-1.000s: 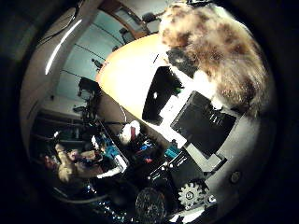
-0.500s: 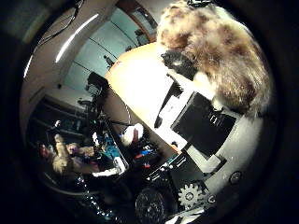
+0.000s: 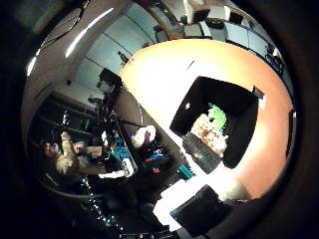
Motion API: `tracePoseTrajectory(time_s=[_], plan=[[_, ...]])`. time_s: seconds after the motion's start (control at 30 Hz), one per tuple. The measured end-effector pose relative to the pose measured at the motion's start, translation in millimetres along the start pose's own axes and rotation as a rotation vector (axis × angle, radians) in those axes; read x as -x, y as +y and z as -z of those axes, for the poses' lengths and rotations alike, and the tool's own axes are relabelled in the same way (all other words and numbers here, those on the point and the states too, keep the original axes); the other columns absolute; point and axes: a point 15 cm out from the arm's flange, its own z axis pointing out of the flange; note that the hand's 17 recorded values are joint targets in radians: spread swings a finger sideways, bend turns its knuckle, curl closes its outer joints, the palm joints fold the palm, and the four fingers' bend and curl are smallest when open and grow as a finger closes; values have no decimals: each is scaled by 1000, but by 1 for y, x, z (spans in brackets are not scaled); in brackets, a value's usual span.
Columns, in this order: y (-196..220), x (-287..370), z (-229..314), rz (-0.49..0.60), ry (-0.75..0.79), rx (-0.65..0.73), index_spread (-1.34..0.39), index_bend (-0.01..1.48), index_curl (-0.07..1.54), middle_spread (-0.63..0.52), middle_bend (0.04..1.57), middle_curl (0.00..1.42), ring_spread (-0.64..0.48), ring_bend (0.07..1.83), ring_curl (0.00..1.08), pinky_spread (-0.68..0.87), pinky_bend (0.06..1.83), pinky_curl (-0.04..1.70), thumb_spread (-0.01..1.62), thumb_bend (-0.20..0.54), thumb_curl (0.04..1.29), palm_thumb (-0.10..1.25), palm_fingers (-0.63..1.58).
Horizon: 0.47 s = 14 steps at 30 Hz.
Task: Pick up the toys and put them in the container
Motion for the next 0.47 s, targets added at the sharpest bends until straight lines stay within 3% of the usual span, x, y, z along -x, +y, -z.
tracePoseTrajectory(time_s=[0.17, 0.47], plan=[[1, -6, 3, -7, 7, -6, -484, 207, 368, 11, 240, 340, 221, 393, 253, 581, 592, 497, 1176, -18, 397, 708, 128], [19, -27, 38, -69, 24, -75, -488, 217, 368, 12, 186, 302, 213, 307, 226, 577, 487, 391, 1170, -19, 376, 713, 251]])
